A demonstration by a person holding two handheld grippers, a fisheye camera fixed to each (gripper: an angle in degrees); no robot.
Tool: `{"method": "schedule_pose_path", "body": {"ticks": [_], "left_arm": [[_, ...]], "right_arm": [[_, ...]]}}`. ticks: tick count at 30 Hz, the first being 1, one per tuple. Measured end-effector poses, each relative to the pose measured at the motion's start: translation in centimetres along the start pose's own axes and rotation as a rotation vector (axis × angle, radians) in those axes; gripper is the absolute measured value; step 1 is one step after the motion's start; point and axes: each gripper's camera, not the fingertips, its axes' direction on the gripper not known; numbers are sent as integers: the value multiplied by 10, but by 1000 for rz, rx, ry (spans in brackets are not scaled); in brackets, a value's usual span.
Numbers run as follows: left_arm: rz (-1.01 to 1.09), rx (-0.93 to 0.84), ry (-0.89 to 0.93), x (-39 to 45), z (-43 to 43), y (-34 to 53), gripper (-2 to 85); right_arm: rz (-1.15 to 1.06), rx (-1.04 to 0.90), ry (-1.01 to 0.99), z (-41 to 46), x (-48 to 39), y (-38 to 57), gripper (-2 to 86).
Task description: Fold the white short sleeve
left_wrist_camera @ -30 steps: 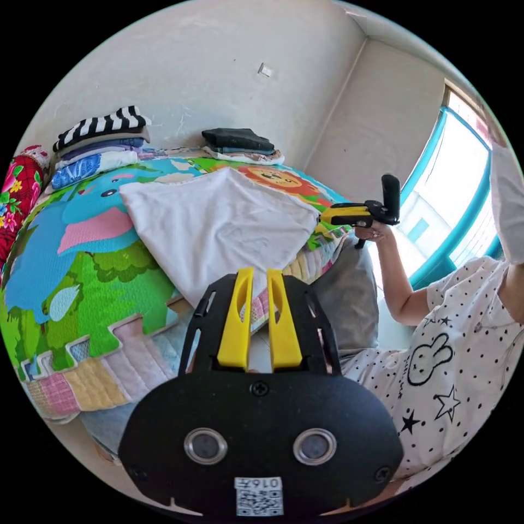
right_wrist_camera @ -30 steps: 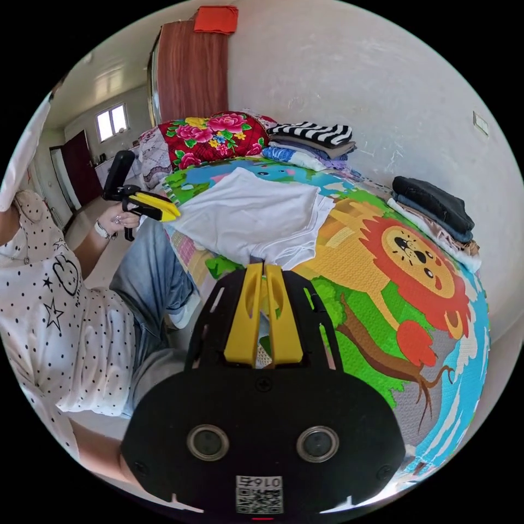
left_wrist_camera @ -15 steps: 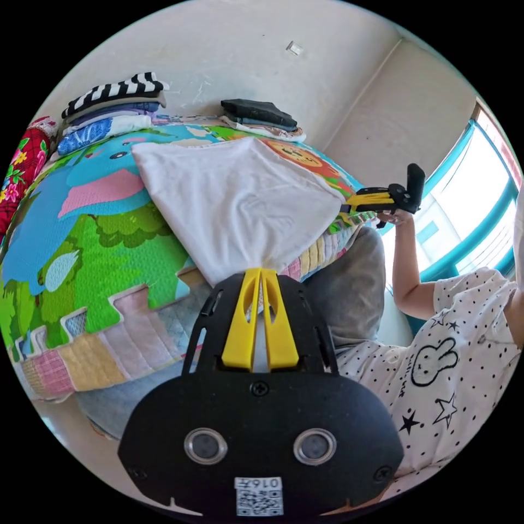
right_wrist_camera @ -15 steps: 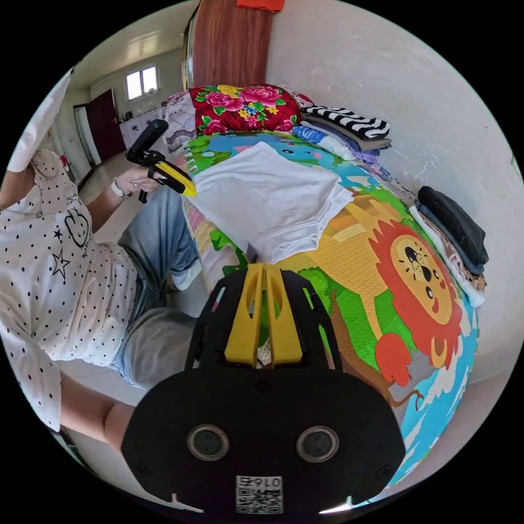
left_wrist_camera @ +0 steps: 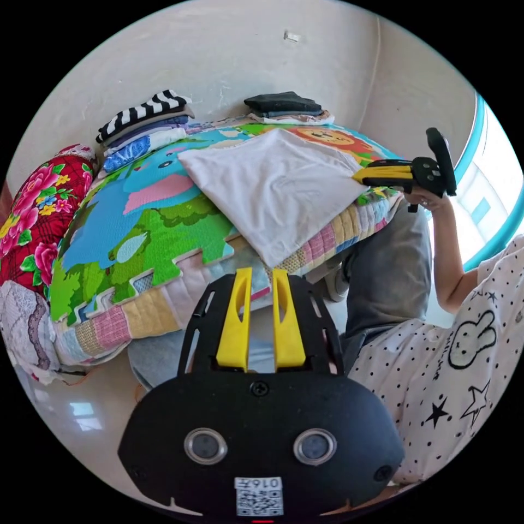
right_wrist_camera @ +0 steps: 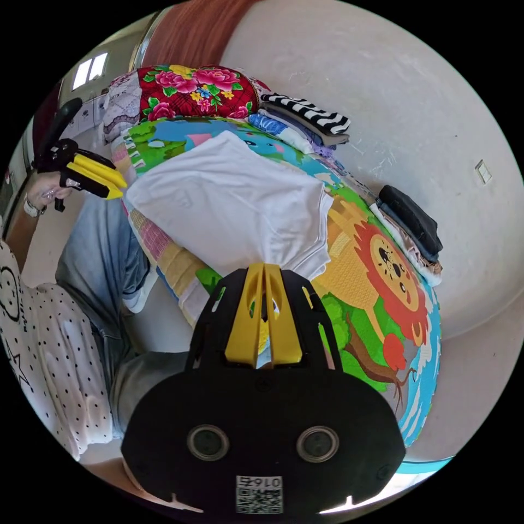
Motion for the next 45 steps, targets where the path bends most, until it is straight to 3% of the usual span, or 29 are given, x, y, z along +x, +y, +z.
{"method": "schedule_pose_path", "body": {"ticks": [10, 15, 18, 21, 24, 28, 38, 45], "left_arm": [[55, 17, 162, 3, -1, -3, 59], [67, 86, 166, 3, -19, 7, -1], [110, 118, 310, 0, -28, 10, -6], [35, 107, 310, -9, -31, 11, 1], [-31, 87, 233, -12, -31, 11, 46], [-42, 52, 261, -7, -24, 4, 70], [-74, 179, 407, -15, -56, -4, -8], [-68, 289, 492, -11, -88, -11, -9]], "right_arm": [[21, 45, -5, -46, 6, 7, -4], [98, 84, -68, -65, 26, 9, -4], [104, 98, -62, -76, 30, 7, -3], [101, 102, -48, -92, 32, 3, -2], [188, 244, -38, -131, 39, 12, 0], [270, 491, -177, -183, 42, 38, 16], [-109, 499, -25, -224, -68, 19, 147], [-252, 508, 41, -214, -145, -40, 155]]}}
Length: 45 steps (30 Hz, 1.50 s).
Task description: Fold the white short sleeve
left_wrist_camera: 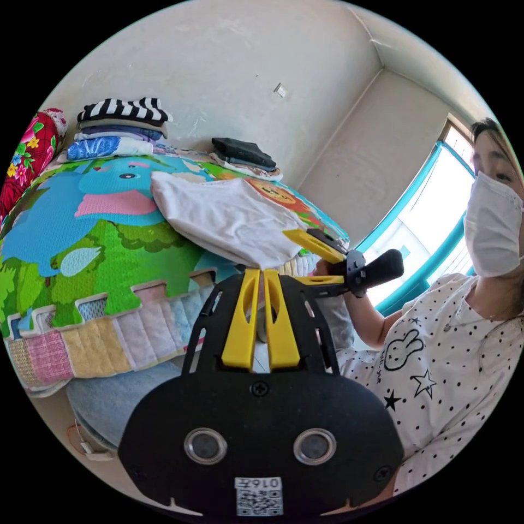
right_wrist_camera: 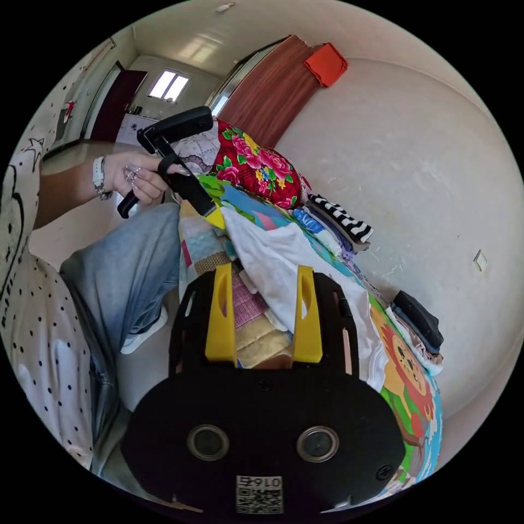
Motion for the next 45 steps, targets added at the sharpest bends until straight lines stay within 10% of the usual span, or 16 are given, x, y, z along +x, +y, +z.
{"method": "schedule_pose_path", "body": {"ticks": [8, 15, 27, 45], "left_arm": [[101, 41, -54, 50, -11, -4, 5], [438, 59, -673, 166, 15, 8, 129], [696, -118, -1038, 208, 149, -8, 81], [506, -43, -753, 148, 137, -68, -9]], "right_arm": [[117, -39, 24, 34, 12, -45, 28], [124, -43, 1, 19, 37, -70, 7], [8, -111, 39, 30, 22, -112, 7], [67, -276, 222, 108, 40, -58, 134]]}}
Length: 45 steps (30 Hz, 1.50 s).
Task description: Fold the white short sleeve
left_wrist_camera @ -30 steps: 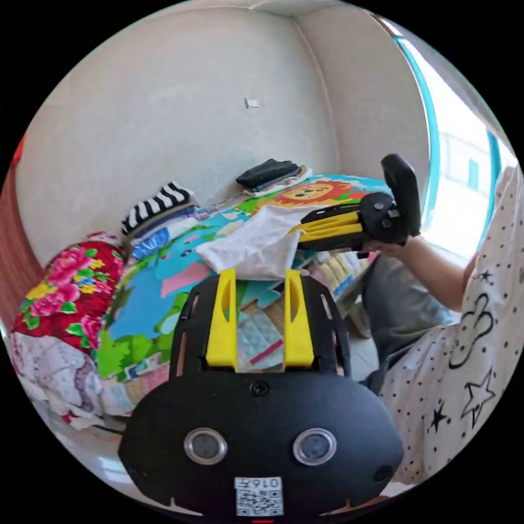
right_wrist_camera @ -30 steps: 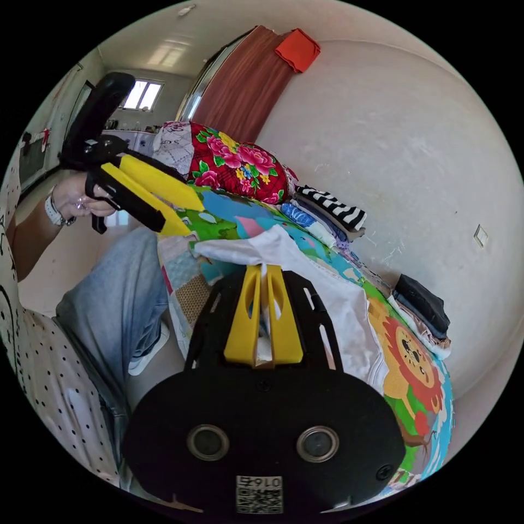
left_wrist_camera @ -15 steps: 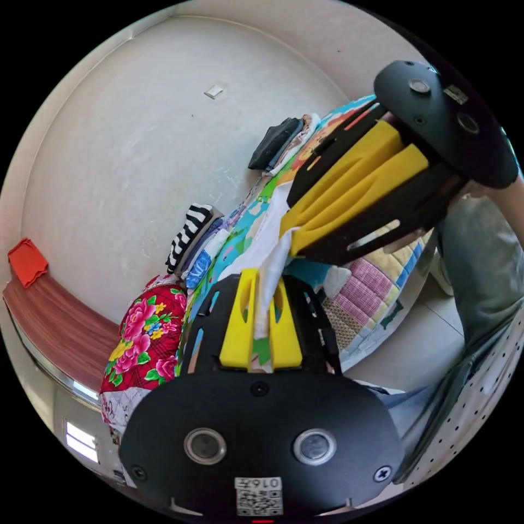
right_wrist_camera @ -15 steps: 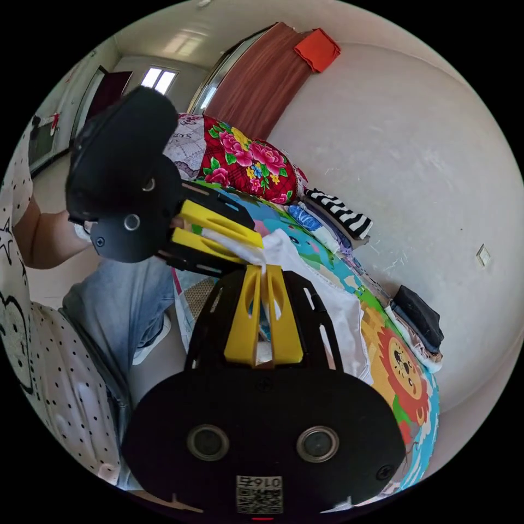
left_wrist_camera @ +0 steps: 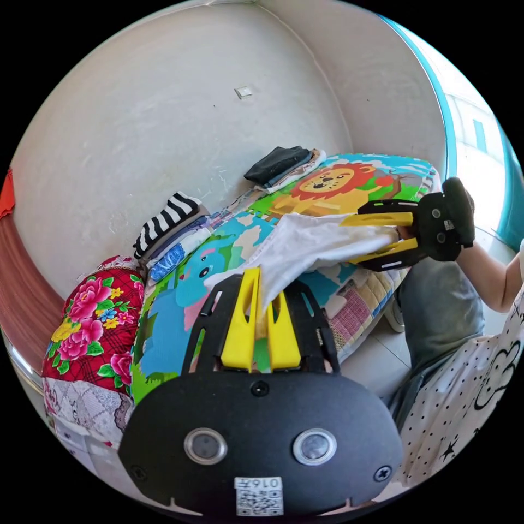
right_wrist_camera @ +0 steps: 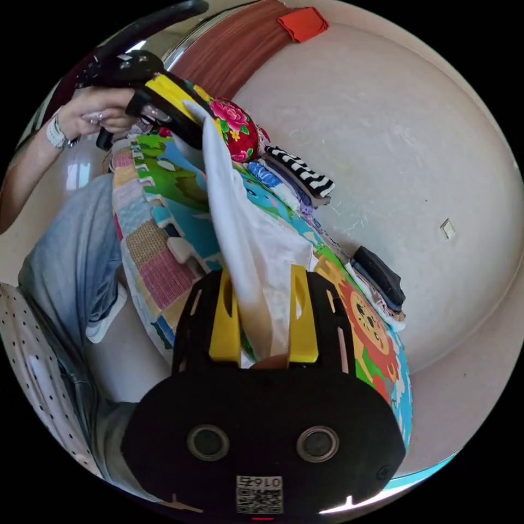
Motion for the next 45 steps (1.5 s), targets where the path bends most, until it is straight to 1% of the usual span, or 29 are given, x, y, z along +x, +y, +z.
{"method": "schedule_pose_path", "body": {"ticks": [2, 5, 7, 9, 13, 19, 20, 23, 27, 33, 38, 41, 45], "left_arm": [[5, -3, -9, 1, 9, 2, -9], [21, -10, -3, 4, 25, 5, -9], [32, -26, 6, 5, 37, 8, -9], [46, -51, 44, 5, 53, 11, -9], [69, -79, 122, 5, 76, 15, -10], [207, -158, 214, 20, 116, 21, -10], [246, -177, 248, 24, 125, 22, -10], [310, -243, 363, 35, 154, 29, -10], [371, -283, 449, 51, 189, 37, -10], [420, -255, 547, 51, 211, 29, -9], [440, -212, 607, 38, 222, 17, -9], [446, -193, 625, 29, 231, 9, -9], [445, -198, 615, 18, 255, 0, -9]], "right_arm": [[-45, -40, 66, 18, -8, 4, 123], [-127, -45, 155, 35, -24, 7, 94], [-180, -59, 154, 43, -32, 4, 79], [-221, -64, 131, 50, -37, 0, 66], [-283, -72, 20, 69, -42, -12, 48], [-408, -94, -85, 106, -64, -26, 37], [-468, -78, -107, 112, -73, -23, 35], [-544, -71, -148, 134, -96, -14, 32], [-549, -102, -148, 166, -121, -10, 30], [-555, -184, -184, 211, -135, -26, 30], [-516, -302, -395, 253, -118, -56, 31], [-499, -338, -477, 279, -108, -71, 31], [-527, -360, -522, 315, -112, -79, 29]]}}
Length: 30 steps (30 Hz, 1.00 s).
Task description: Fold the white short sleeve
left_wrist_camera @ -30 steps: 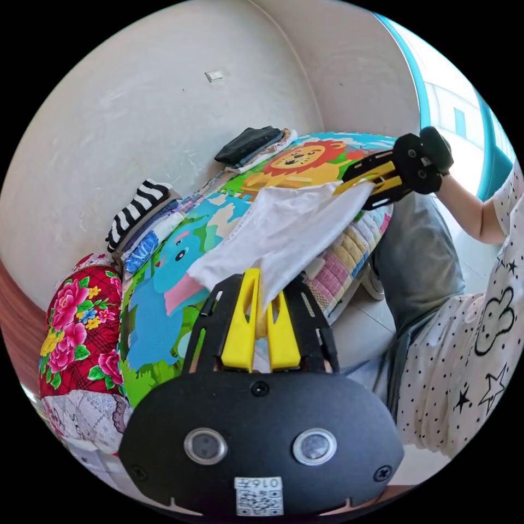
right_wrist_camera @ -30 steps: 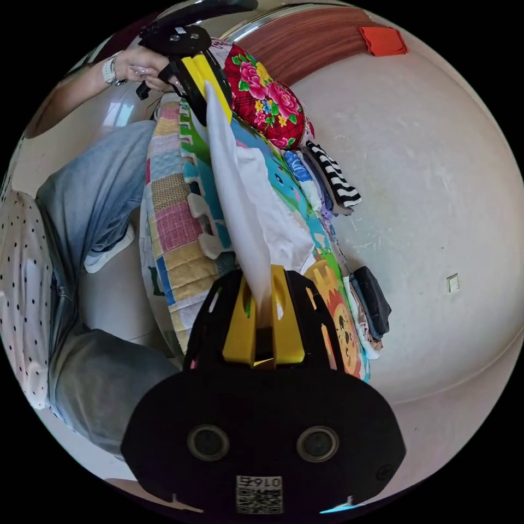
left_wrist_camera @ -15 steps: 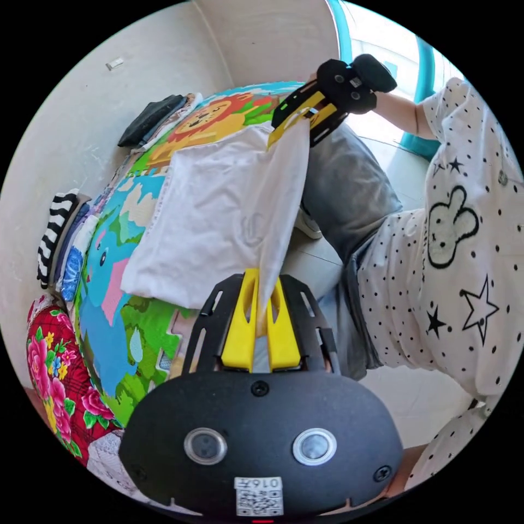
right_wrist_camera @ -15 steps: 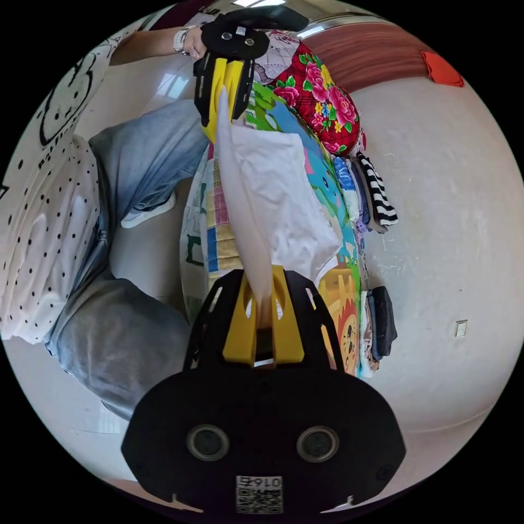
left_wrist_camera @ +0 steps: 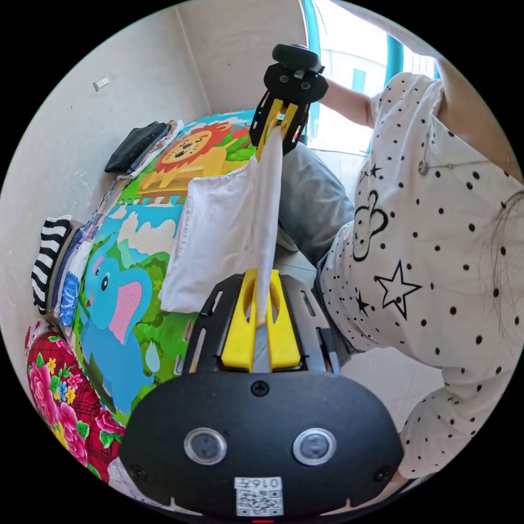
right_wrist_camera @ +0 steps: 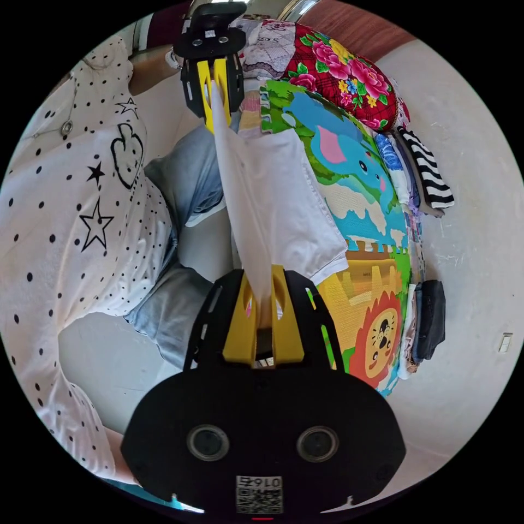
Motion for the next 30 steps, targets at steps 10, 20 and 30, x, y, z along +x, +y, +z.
{"method": "schedule_pose_path", "body": {"ticks": [10, 20, 30], "left_arm": [[64, -52, 179, -66, 20, -14, -8], [110, -74, 332, -154, 27, -13, -9], [47, -160, -67, -435, -26, -24, -9]], "right_arm": [[-115, -45, -157, 70, 41, -39, 29], [-243, -36, -257, 104, 87, -69, 26], [-74, -128, -126, 143, 335, -158, 30]]}}
